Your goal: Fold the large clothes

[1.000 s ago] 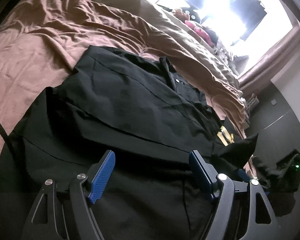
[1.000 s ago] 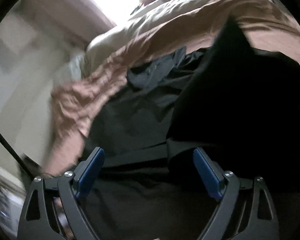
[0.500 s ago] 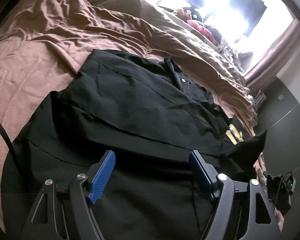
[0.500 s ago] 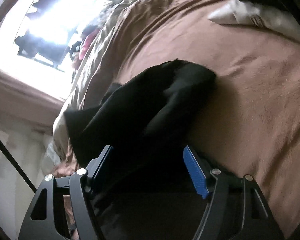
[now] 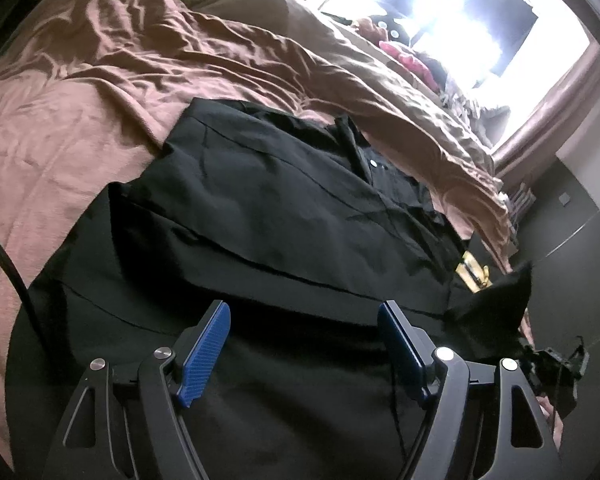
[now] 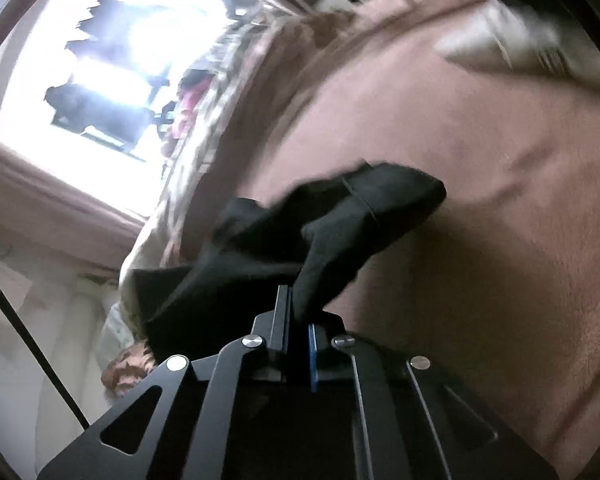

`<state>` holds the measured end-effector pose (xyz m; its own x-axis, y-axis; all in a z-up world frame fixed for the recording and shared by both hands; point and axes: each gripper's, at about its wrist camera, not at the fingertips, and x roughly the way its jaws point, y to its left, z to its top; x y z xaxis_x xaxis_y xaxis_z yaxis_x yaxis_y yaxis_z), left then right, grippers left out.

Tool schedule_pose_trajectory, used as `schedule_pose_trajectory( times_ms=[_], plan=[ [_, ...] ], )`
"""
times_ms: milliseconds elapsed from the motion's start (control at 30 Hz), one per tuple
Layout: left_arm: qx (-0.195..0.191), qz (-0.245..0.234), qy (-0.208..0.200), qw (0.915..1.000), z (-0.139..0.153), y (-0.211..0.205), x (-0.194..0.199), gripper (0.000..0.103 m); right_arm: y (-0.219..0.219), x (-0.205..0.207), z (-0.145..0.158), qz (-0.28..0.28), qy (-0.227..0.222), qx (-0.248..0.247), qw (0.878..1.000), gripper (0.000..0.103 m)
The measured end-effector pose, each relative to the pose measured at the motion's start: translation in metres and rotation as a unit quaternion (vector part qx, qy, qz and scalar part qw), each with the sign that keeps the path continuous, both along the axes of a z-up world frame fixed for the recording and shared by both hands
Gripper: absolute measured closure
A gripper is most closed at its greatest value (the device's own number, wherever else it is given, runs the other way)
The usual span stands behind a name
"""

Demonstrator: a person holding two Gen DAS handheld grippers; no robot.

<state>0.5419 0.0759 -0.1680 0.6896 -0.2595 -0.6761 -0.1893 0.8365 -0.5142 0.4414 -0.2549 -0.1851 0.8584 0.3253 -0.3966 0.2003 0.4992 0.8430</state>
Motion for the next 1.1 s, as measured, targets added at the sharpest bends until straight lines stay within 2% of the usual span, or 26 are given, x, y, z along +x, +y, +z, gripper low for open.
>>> schedule_pose_trajectory(
  times_ms=[167, 267, 400, 533, 867, 1100],
  plan=[
    [-0.011, 0.004, -0.014, 0.9998, 0.012, 0.015, -0.005, 0.026, 0.029, -0.014, 0.051, 0.026, -0.068, -0.045, 0.996, 0.101],
    [-0.022, 0.011, -0.023, 0.9994, 0.019, 0.027, -0.01, 0.026, 0.063, -0.019, 0.082, 0.051, -0.102, -0.071, 0.991, 0.101],
    [-0.047, 0.029, -0.033, 0.9979, 0.024, 0.048, -0.017, 0.026, 0.106, -0.026, 0.111, 0.085, -0.125, -0.12, 0.981, 0.101],
    [-0.077, 0.051, -0.043, 0.9948, 0.026, 0.07, -0.024, 0.026, 0.146, -0.026, 0.127, 0.117, -0.14, -0.161, 0.97, 0.101],
    [-0.127, 0.1, -0.062, 0.9848, 0.025, 0.117, -0.043, 0.026, 0.239, 0.044, 0.13, 0.219, -0.131, -0.23, 0.939, 0.101],
    [-0.148, 0.133, -0.068, 0.9776, 0.022, 0.141, -0.055, 0.026, 0.293, 0.079, 0.109, 0.294, -0.078, -0.222, 0.926, 0.101]
  ],
)
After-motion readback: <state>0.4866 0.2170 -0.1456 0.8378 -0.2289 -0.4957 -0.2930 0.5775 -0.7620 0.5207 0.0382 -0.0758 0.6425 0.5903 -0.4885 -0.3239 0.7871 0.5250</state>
